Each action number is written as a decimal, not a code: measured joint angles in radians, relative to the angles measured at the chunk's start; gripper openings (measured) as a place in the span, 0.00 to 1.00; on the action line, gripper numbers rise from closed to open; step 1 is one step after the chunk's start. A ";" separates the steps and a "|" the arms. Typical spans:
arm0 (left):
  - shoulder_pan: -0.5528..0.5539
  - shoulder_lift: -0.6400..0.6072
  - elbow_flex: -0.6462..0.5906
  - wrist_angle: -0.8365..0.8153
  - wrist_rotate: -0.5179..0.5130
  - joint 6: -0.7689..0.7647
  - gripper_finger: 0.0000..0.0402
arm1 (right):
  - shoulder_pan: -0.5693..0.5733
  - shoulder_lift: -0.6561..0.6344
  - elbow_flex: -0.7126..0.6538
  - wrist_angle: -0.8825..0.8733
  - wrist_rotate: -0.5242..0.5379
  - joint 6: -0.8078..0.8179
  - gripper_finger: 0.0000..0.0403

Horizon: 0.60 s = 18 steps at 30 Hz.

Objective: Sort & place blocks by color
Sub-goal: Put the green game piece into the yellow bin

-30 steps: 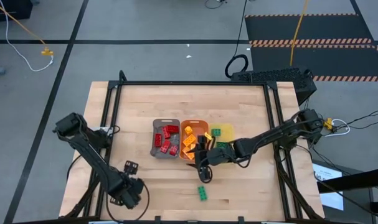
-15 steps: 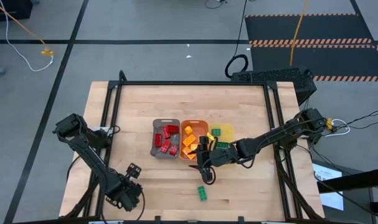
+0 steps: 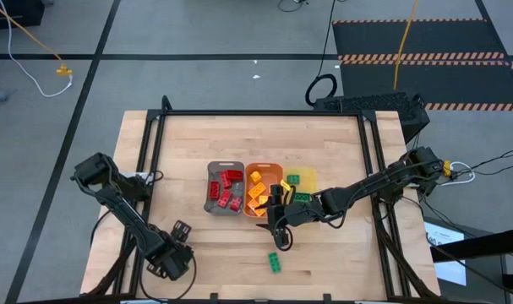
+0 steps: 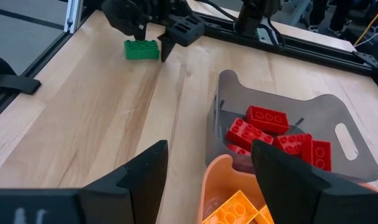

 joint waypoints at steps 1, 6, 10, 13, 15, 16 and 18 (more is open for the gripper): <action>0.000 0.000 -0.005 0.011 0.002 0.000 0.69 | 0.000 0.000 0.000 0.000 0.000 0.000 0.56; 0.005 0.004 0.014 0.022 0.004 0.007 0.45 | 0.000 0.000 0.000 -0.001 0.000 -0.001 0.56; 0.025 0.008 0.038 0.087 0.000 -0.024 0.36 | 0.000 0.000 0.000 -0.008 0.001 -0.003 0.56; 0.043 0.007 0.039 0.117 0.000 -0.069 0.36 | 0.000 0.000 0.000 -0.012 0.000 -0.002 0.56; 0.055 0.007 0.039 0.150 0.000 -0.095 0.36 | 0.000 0.000 0.000 -0.018 0.001 -0.002 0.56; 0.063 0.007 0.040 0.156 0.000 -0.107 0.36 | 0.000 0.000 0.000 -0.020 0.000 -0.001 0.56; 0.080 0.007 0.040 0.154 -0.001 -0.142 0.36 | 0.000 0.000 0.000 -0.025 0.000 0.000 0.56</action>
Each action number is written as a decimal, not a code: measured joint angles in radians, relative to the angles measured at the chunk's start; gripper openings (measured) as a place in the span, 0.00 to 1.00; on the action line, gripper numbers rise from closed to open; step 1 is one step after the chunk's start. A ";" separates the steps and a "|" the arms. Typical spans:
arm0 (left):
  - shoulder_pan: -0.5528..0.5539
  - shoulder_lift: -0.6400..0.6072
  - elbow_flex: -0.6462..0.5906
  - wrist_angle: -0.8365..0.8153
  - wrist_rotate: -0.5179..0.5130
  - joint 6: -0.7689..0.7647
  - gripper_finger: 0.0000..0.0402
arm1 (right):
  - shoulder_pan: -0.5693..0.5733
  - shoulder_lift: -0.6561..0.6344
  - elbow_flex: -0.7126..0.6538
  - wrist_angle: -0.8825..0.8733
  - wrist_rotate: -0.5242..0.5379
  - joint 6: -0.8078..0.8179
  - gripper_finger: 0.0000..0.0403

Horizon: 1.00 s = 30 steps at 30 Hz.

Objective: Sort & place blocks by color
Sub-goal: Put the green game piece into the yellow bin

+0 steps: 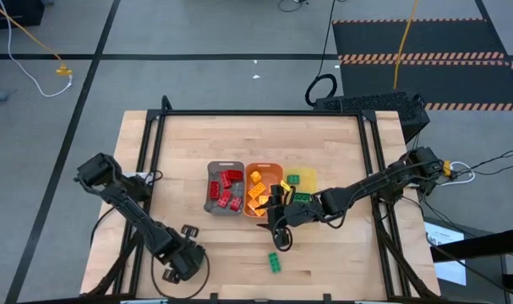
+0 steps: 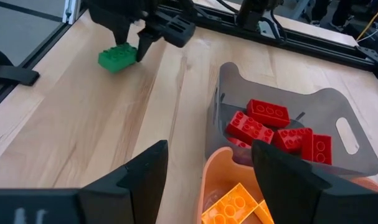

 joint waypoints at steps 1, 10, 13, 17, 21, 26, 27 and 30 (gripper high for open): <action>0.009 0.000 0.000 0.004 0.000 -0.023 0.36 | 0.000 0.000 0.000 0.000 0.000 0.000 0.56; 0.092 -0.003 0.056 0.016 -0.229 -0.114 0.36 | 0.043 -0.130 0.000 -0.149 0.000 0.093 0.56; 0.133 -0.003 0.091 0.022 -0.299 -0.111 0.36 | 0.079 -0.201 0.000 -0.219 0.000 0.161 0.56; 0.213 -0.003 0.172 0.023 -0.364 -0.101 0.36 | 0.141 -0.282 -0.043 -0.225 0.025 0.208 0.56; 0.317 -0.003 0.271 0.052 -0.421 -0.005 0.36 | 0.184 -0.366 -0.150 -0.140 0.022 0.200 0.56; 0.452 0.010 0.382 0.145 -0.415 0.130 0.36 | 0.204 -0.487 -0.277 0.052 0.023 0.168 0.56; 0.476 0.021 0.409 0.152 -0.410 0.152 0.36 | 0.206 -0.510 -0.302 0.096 0.022 0.155 0.56; 0.545 0.076 0.493 0.156 -0.367 0.201 0.36 | 0.214 -0.569 -0.369 0.210 0.022 0.120 0.56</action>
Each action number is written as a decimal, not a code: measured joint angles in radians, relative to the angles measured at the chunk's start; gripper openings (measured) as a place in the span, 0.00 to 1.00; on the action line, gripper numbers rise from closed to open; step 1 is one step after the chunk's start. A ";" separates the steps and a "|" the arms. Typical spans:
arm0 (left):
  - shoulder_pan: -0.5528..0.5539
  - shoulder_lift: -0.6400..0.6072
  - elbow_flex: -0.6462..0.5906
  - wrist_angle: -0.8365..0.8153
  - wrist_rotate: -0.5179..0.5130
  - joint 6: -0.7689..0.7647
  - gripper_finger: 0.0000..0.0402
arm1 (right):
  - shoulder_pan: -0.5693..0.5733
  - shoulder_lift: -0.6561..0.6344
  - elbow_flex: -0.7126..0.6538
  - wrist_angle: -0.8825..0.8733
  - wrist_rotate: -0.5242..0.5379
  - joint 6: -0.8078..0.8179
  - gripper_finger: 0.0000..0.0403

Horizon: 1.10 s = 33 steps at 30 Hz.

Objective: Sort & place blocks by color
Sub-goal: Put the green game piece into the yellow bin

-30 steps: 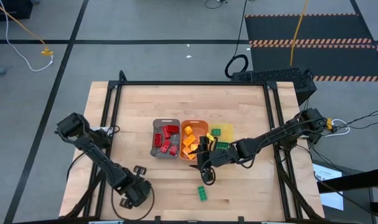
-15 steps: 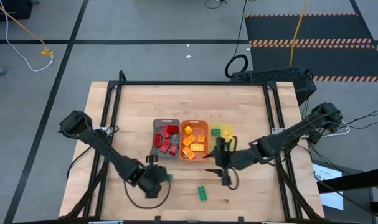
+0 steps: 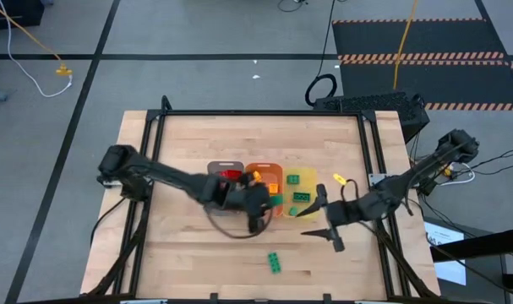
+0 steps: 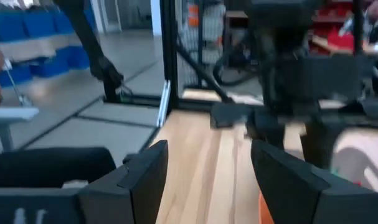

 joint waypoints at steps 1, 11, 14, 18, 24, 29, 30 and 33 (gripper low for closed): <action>0.018 0.024 0.030 0.008 0.024 0.007 0.36 | 0.003 -0.018 -0.020 0.026 0.000 -0.010 0.56; 0.156 0.212 0.274 0.004 0.158 0.011 0.36 | 0.006 -0.097 -0.101 0.099 0.000 -0.021 0.56; 0.191 0.230 0.282 -0.001 0.158 -0.006 0.36 | 0.010 -0.096 -0.102 0.099 -0.002 -0.027 0.56; 0.227 0.270 0.282 -0.003 0.158 -0.050 0.44 | 0.016 -0.096 -0.102 0.098 -0.005 -0.034 0.56; 0.234 0.310 0.281 0.024 0.187 -0.038 0.64 | 0.035 -0.096 -0.102 0.100 -0.004 -0.045 0.56; 0.224 0.293 0.281 0.070 0.188 0.012 0.72 | 0.037 -0.096 -0.102 0.099 -0.004 -0.067 0.56; 0.222 0.285 0.281 0.070 0.188 0.021 0.73 | 0.037 -0.096 -0.102 0.099 -0.004 -0.067 0.56; 0.214 0.247 0.281 0.059 0.192 0.052 0.73 | 0.037 -0.096 -0.102 0.083 -0.004 -0.067 0.56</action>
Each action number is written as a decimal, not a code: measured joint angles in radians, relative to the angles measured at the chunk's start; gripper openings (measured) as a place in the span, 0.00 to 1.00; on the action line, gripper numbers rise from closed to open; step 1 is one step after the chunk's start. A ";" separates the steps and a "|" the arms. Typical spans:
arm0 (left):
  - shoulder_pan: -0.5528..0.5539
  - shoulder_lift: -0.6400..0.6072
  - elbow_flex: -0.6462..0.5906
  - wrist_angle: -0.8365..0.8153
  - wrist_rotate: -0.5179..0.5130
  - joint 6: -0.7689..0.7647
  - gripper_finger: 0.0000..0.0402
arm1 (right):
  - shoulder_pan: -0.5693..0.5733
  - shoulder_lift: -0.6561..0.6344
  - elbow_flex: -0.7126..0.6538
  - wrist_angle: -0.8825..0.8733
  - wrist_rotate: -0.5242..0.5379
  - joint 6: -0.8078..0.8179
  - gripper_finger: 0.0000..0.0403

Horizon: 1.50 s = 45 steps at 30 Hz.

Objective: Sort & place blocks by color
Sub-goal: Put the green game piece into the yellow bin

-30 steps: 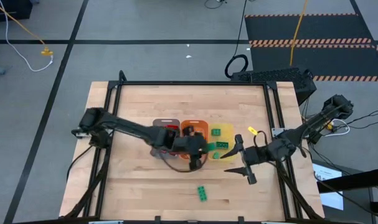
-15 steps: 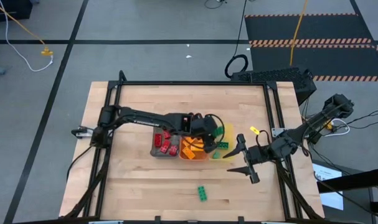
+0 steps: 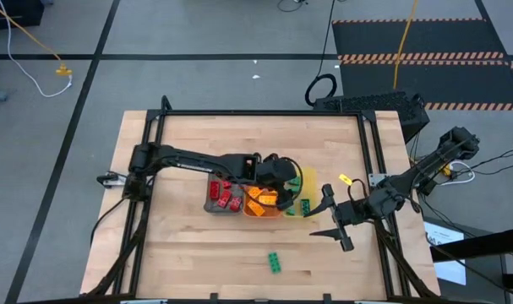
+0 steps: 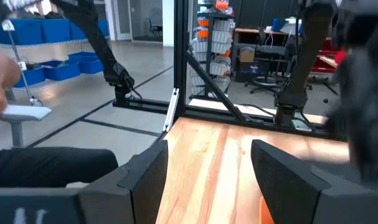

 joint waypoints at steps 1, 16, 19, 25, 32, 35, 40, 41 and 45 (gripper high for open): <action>-0.004 -0.017 0.000 -0.002 0.009 0.013 0.73 | 0.000 0.000 0.000 -0.008 0.000 0.000 0.56; -0.290 -0.230 -0.070 -0.202 -0.105 0.012 0.47 | -0.001 0.072 -0.052 0.133 -0.138 0.045 0.56; -0.316 -0.310 -0.206 0.104 -0.114 0.049 0.40 | -0.001 0.111 -0.088 0.239 -0.158 0.028 0.56; -0.303 -0.511 -0.645 0.662 -0.099 0.073 0.31 | -0.006 0.113 -0.093 0.276 -0.143 0.052 0.56; -0.276 -0.751 -1.031 1.054 -0.066 0.113 0.27 | -0.017 0.162 -0.092 0.428 -0.101 -0.006 0.56; -0.280 -0.826 -1.146 1.171 -0.030 0.127 0.27 | -0.021 0.218 -0.092 0.549 -0.106 -0.065 0.56; -0.303 -0.859 -1.327 1.355 -0.016 0.127 0.27 | -0.037 0.324 -0.092 0.712 -0.103 -0.194 0.56; -0.303 -0.860 -1.355 1.406 -0.017 0.122 0.27 | -0.041 0.341 -0.092 0.764 -0.103 -0.209 0.56; -0.302 -0.859 -1.447 1.505 -0.016 0.100 0.27 | -0.073 0.427 -0.091 1.003 -0.096 -0.194 0.56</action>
